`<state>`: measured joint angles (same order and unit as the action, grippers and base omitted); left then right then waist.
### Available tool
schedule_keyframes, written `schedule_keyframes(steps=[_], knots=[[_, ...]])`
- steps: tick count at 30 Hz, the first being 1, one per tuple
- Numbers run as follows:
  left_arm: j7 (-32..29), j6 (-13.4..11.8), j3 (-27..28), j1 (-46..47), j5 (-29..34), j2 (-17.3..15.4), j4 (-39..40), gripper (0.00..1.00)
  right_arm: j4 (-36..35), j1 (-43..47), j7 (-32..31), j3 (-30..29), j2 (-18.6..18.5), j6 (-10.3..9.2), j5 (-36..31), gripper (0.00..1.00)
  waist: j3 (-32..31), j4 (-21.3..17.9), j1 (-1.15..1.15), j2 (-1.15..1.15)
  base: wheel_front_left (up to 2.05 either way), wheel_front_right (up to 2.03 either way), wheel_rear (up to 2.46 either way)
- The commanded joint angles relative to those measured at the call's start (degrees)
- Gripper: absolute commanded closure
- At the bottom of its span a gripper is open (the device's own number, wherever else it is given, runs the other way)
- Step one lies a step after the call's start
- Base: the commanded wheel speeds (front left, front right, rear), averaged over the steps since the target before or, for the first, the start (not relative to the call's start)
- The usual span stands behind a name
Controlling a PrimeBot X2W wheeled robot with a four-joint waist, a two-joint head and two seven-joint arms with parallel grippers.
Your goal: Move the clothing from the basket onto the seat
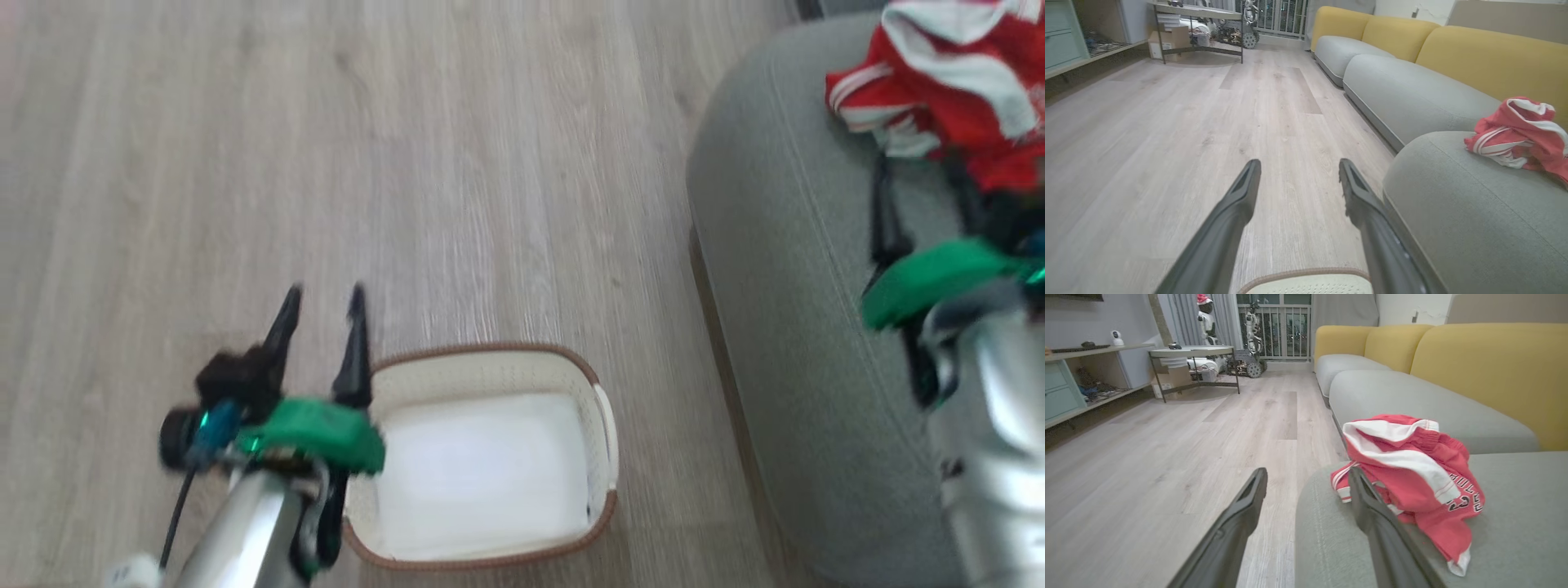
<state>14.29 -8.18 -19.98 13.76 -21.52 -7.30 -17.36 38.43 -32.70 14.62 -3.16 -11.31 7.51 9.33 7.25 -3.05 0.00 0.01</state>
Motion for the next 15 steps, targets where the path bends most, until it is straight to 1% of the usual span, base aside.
schedule_keyframes(steps=[1,8,15], knots=[[0.70,-0.55,2.74,-0.03,-0.41,-1.46,2.51,0.00,-2.77,0.61,0.38,1.43,0.67,-0.02,0.42,0.00,-2.60,1.42,0.00,-0.01,0.00,0.00,0.00],[0.71,-1.84,6.30,-8.45,-0.78,-2.17,5.83,0.00,-8.05,7.94,0.38,3.33,4.44,-0.02,0.04,0.00,-6.24,2.74,0.00,-0.01,0.00,0.00,0.00],[0.71,-2.01,8.62,-14.38,-0.36,-2.38,8.88,0.00,-14.31,15.57,0.23,2.92,7.19,-0.02,-0.07,0.00,-8.16,4.22,0.00,-0.01,0.00,0.00,0.00]])
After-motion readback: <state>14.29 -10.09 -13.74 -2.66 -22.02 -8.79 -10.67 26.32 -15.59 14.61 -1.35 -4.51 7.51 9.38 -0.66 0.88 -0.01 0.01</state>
